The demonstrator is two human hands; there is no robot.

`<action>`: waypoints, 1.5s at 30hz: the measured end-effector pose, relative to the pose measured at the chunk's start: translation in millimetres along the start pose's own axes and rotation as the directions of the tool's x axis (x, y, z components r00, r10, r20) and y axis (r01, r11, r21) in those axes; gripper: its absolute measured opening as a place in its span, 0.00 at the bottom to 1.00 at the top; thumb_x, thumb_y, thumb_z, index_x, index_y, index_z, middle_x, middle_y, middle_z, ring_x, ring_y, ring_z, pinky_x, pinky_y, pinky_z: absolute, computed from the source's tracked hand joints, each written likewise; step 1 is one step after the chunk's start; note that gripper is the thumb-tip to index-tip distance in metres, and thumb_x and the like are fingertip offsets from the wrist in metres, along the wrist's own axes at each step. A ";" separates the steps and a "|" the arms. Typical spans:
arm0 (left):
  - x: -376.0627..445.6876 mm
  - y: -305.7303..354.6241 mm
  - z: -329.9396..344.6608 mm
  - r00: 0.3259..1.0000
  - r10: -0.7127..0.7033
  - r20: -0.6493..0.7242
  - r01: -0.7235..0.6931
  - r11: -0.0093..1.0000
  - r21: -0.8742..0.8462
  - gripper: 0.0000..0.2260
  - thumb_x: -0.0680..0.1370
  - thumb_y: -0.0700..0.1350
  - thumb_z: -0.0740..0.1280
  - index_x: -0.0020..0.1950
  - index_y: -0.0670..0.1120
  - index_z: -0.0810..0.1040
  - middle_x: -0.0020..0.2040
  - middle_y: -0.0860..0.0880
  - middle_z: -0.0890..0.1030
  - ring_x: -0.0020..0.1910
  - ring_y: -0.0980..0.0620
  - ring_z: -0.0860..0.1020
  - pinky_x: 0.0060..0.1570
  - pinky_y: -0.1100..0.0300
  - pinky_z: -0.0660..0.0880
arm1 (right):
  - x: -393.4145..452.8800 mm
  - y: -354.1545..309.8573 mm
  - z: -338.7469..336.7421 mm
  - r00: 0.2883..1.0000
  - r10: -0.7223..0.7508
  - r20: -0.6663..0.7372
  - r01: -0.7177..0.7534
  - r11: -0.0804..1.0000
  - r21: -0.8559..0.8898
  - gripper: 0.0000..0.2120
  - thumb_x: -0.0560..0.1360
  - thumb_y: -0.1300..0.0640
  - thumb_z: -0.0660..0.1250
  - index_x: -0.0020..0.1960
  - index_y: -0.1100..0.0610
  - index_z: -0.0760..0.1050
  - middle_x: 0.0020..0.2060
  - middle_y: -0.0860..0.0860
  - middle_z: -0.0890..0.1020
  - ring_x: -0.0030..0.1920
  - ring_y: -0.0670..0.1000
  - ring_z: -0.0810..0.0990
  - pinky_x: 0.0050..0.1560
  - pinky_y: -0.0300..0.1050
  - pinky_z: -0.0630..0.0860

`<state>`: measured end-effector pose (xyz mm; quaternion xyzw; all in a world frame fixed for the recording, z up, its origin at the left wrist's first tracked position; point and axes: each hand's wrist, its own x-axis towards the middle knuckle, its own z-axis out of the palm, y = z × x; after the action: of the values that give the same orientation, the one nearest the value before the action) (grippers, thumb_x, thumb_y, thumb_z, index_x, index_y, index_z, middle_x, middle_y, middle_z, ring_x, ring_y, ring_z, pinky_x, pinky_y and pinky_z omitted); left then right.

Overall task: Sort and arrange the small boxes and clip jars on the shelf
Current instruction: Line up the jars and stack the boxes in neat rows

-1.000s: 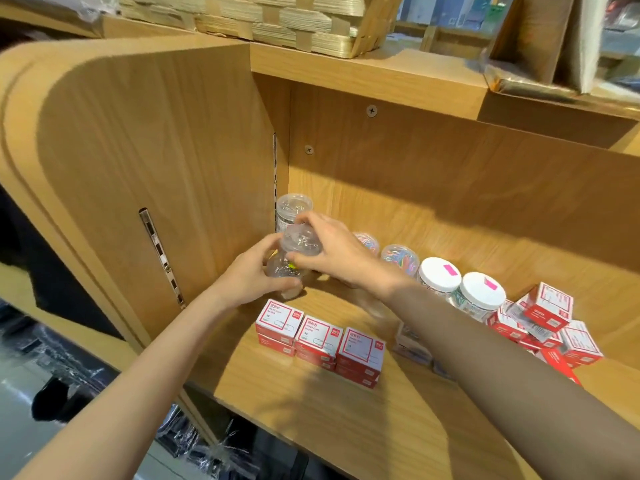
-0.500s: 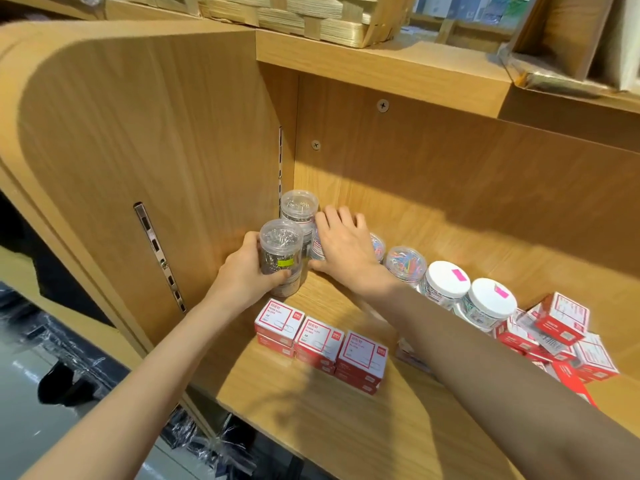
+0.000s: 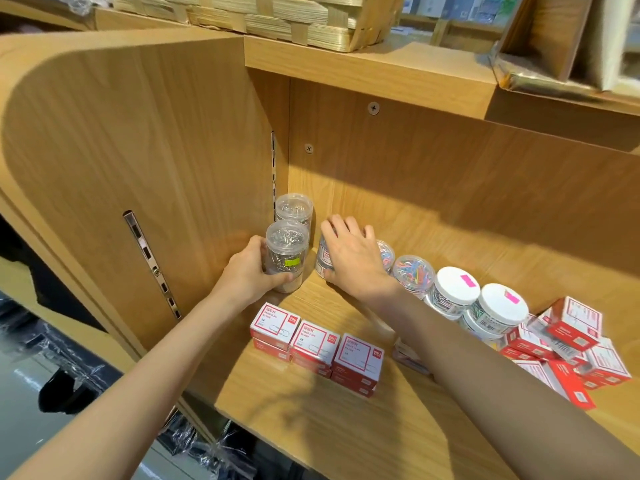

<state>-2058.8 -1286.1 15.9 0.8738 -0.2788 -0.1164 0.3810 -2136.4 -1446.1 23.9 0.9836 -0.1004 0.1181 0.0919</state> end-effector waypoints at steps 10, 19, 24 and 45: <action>10.2 8.8 19.8 0.999 0.028 0.017 -0.027 0.998 -0.062 0.19 0.69 0.44 0.74 0.54 0.45 0.69 0.49 0.52 0.76 0.46 0.55 0.76 0.44 0.65 0.70 | -5.7 13.2 -5.9 0.999 -0.005 0.045 0.002 0.998 0.067 0.29 0.67 0.48 0.71 0.62 0.55 0.63 0.63 0.50 0.66 0.61 0.53 0.64 0.56 0.50 0.61; 19.3 9.1 27.1 0.998 0.066 -0.025 -0.066 0.997 -0.033 0.18 0.66 0.44 0.77 0.49 0.44 0.73 0.44 0.53 0.77 0.40 0.58 0.76 0.41 0.67 0.73 | -10.0 15.8 -3.7 1.000 0.009 0.016 -0.011 0.995 0.096 0.25 0.69 0.53 0.70 0.61 0.54 0.63 0.62 0.48 0.67 0.62 0.52 0.64 0.57 0.49 0.60; 25.3 16.8 35.3 0.998 0.018 -0.059 -0.017 1.000 0.013 0.20 0.64 0.49 0.78 0.40 0.47 0.67 0.43 0.46 0.80 0.43 0.47 0.78 0.45 0.51 0.74 | -20.4 28.9 -2.5 0.998 0.021 0.054 -0.033 0.972 0.231 0.26 0.69 0.55 0.70 0.63 0.54 0.63 0.62 0.49 0.67 0.63 0.52 0.64 0.59 0.48 0.58; 36.3 22.3 38.9 0.995 -0.047 -0.085 0.052 0.997 0.062 0.09 0.72 0.47 0.72 0.40 0.48 0.73 0.38 0.52 0.78 0.41 0.52 0.77 0.42 0.60 0.69 | -4.4 13.9 8.6 0.972 -0.019 -0.234 0.045 0.993 0.109 0.32 0.60 0.58 0.77 0.61 0.56 0.70 0.61 0.53 0.75 0.61 0.57 0.71 0.58 0.54 0.69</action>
<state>-2054.2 -1342.8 5.9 0.8964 -0.2445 -0.0800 0.3610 -2141.7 -1460.5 16.8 0.9681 -0.0661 0.2367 0.0489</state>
